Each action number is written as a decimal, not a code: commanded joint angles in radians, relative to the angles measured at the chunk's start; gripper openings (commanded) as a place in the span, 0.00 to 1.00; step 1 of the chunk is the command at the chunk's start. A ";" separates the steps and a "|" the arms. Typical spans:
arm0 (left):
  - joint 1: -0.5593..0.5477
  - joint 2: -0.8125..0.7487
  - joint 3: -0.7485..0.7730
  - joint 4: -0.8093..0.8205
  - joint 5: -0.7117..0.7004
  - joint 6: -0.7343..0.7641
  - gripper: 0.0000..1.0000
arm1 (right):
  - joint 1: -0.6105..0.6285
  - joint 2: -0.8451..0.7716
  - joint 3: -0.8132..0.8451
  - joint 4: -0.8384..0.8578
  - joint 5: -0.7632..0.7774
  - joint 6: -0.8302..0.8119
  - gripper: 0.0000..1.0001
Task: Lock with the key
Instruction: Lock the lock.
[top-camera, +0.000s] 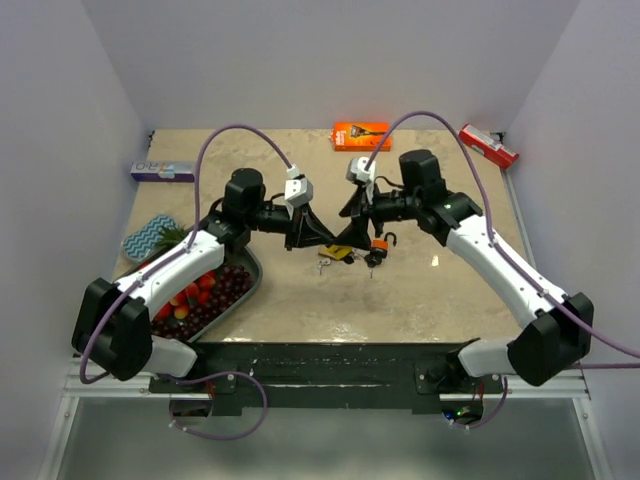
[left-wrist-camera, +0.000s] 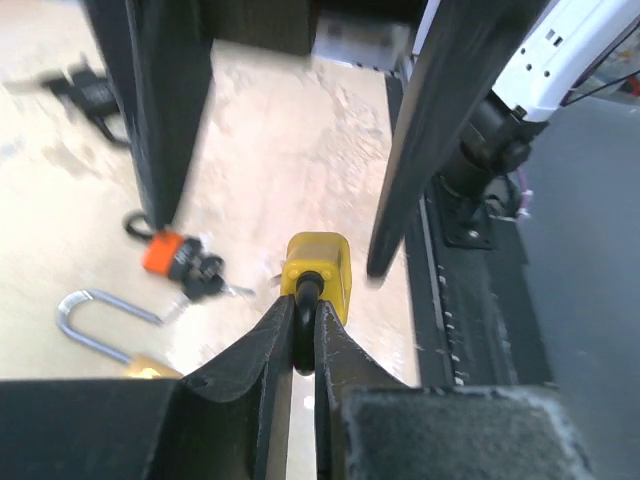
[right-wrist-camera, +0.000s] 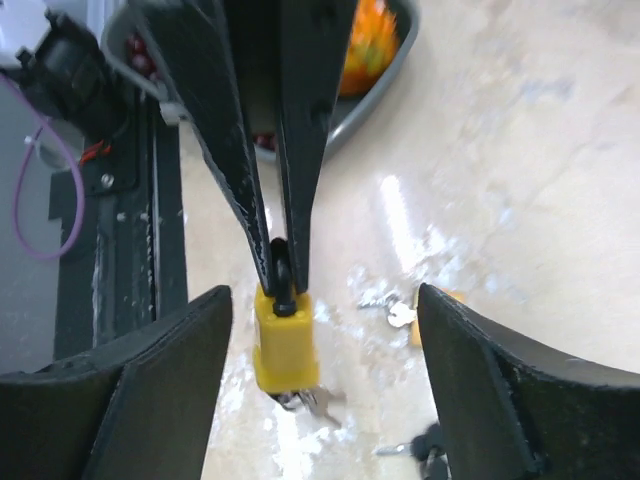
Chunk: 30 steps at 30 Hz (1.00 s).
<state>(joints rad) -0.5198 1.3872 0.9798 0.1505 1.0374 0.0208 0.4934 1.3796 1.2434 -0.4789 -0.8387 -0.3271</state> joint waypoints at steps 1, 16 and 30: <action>0.032 -0.049 0.042 -0.053 0.061 -0.111 0.00 | -0.049 -0.067 0.045 0.116 -0.069 0.031 0.80; 0.090 -0.076 0.054 0.168 0.104 -0.420 0.00 | -0.107 -0.158 -0.058 -0.001 -0.132 -0.059 0.73; 0.093 -0.080 0.016 0.368 0.098 -0.614 0.00 | -0.102 -0.136 -0.090 0.079 -0.206 -0.007 0.44</action>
<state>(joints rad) -0.4328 1.3464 0.9810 0.3935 1.1236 -0.5205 0.3878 1.2495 1.1530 -0.4454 -0.9939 -0.3531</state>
